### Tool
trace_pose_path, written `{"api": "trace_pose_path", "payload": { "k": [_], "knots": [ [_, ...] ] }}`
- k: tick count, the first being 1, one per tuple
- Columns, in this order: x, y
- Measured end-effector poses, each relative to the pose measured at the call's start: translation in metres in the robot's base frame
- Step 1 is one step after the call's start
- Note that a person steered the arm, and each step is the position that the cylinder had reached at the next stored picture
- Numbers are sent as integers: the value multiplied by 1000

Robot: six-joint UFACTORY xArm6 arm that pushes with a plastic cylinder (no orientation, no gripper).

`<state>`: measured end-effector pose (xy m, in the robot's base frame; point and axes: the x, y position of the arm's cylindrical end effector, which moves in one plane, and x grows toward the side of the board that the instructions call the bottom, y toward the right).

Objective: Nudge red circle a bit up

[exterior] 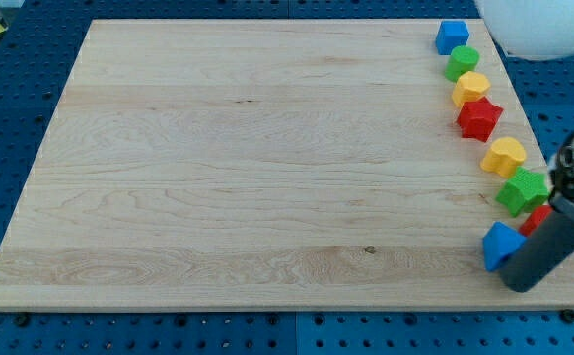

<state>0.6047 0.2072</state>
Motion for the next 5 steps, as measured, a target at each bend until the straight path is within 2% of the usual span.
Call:
{"api": "trace_pose_path", "payload": {
  "k": [2, 5],
  "knots": [
    [-28, -16],
    [1, 54]
  ]
}}
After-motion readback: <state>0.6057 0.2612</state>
